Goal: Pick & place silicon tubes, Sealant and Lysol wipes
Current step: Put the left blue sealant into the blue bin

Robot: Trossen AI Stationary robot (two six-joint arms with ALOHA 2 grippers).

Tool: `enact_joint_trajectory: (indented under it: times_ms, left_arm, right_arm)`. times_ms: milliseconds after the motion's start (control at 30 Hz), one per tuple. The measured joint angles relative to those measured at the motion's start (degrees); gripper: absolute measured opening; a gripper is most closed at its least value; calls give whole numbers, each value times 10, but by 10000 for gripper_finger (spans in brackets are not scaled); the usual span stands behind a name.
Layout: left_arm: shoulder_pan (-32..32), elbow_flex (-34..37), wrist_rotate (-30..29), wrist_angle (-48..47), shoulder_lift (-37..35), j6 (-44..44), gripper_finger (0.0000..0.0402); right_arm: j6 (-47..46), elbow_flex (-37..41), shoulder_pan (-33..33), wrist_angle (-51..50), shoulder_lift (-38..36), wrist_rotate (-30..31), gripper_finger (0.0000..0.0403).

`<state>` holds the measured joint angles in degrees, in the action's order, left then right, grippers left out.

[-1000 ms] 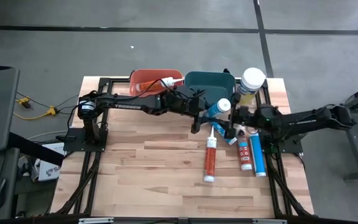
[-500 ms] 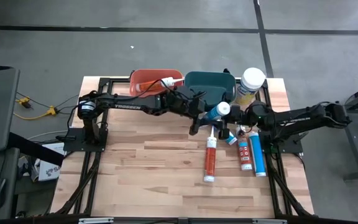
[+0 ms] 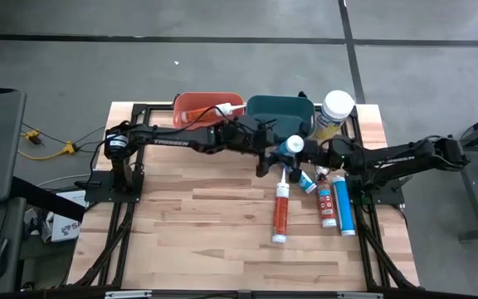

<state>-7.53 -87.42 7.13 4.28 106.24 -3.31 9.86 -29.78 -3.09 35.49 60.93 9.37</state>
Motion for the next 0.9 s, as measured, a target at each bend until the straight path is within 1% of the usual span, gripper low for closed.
enact_joint_trajectory:
  times_ms: [100,200,433,567,633,667,733,833,900]
  left_arm:
    - [0,0,-35,-25,0,-1,331]
    - [1,0,-58,-54,0,-2,337]
    - [0,-2,-107,-148,-10,-3,327]
    - [0,-11,-132,-202,-24,-2,317]
    - [0,-13,-135,-268,-36,11,312]
    - [0,-16,-137,-294,-42,20,310]
    - [1,-25,-146,-294,-47,31,306]
    - [5,-20,-158,-375,-54,50,302]
    - [11,-19,-176,-409,-54,56,300]
  right_arm:
    - [-1,0,0,-23,0,21,184]
    - [-2,1,0,-49,1,32,184]
    - [-3,3,-2,-116,2,78,184]
    - [-7,2,-19,-134,2,80,184]
    - [-8,-4,-30,-162,2,71,184]
    - [-10,-15,-37,-185,2,65,184]
    - [-16,-50,-51,-245,2,56,184]
    - [-14,-116,-74,-340,7,41,184]
    - [-3,-166,-90,-407,17,32,184]
